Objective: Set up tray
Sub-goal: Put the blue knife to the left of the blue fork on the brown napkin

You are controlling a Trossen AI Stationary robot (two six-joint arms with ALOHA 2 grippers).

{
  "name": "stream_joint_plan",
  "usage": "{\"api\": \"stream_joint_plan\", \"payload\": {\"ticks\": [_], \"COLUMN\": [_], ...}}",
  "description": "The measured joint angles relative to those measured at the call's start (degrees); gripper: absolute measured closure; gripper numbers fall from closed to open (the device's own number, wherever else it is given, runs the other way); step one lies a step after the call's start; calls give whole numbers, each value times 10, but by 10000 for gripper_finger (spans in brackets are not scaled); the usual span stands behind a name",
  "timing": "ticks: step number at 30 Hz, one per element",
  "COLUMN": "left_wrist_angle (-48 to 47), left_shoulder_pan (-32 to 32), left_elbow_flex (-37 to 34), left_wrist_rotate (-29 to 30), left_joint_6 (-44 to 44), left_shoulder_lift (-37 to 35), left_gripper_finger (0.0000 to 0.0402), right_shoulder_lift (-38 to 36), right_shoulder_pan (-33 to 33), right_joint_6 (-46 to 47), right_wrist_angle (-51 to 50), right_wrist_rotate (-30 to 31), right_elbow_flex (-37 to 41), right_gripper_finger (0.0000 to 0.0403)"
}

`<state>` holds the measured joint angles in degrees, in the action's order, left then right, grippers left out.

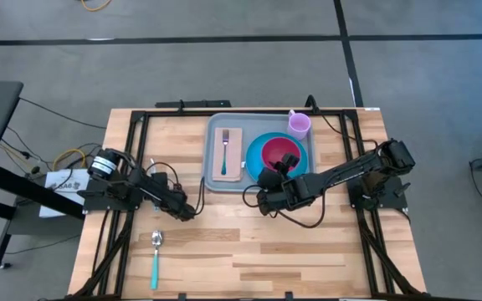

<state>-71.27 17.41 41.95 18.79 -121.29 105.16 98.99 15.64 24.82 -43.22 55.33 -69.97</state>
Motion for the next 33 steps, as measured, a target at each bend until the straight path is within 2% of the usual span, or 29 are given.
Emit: {"api": "stream_joint_plan", "payload": {"ticks": [11, 16, 24, 33], "left_wrist_angle": [49, 75, 80, 100], "left_shoulder_pan": [41, 57, 58, 59], "left_elbow_flex": [-28, -19, -5, -22], "left_wrist_rotate": [26, 41, 62, 69], "left_joint_6": [-67, -97, -87, -90], "left_shoulder_lift": [-1, 0, 0, -3], "left_gripper_finger": [322, 322, 322, 322], "right_shoulder_lift": [0, 0, 0, 0], "right_shoulder_pan": [0, 0, 0, 0], "right_joint_6": [0, 0, 0, 0], "right_wrist_angle": [0, 0, 2, 2], "right_wrist_rotate": [0, 0, 0, 0], "right_elbow_flex": [0, 0, 0, 0], "right_gripper_finger": [274, 274, 274, 274]}}
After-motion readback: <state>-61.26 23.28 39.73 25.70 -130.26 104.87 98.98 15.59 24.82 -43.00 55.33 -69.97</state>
